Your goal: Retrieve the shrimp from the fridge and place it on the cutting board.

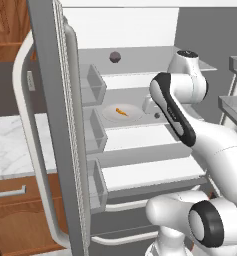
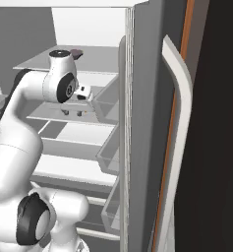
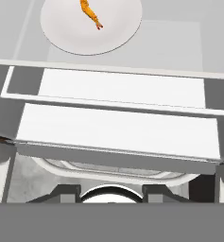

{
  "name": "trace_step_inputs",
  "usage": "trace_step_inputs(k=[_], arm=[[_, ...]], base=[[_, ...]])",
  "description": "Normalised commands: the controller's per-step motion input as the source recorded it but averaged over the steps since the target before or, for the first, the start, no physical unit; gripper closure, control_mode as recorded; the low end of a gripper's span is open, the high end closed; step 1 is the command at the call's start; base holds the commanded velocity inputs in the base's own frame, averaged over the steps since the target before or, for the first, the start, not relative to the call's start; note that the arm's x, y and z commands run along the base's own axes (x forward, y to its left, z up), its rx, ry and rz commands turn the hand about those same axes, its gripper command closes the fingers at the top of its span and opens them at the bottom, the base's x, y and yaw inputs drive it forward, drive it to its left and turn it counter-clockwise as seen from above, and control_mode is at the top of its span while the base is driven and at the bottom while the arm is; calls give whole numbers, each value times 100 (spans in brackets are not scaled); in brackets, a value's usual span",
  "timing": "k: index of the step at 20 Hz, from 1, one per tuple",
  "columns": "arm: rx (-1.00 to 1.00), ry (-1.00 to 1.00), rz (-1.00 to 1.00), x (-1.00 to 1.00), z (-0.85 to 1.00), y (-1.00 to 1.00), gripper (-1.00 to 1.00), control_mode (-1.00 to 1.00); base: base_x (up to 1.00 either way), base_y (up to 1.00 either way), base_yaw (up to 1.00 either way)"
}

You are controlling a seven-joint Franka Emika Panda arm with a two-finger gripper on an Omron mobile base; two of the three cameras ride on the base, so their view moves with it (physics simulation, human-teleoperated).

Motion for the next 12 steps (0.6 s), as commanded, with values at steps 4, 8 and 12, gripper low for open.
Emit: trace_step_inputs(k=[4,8,12], arm=[[0,0,0,-8,-8,5,-100,-100],[0,-10,11,-4,-56,25,-100,-100],[0,-18,17,0,-52,28,-100,-100]], base=[[0,0,0],[0,0,0],[0,0,0]])
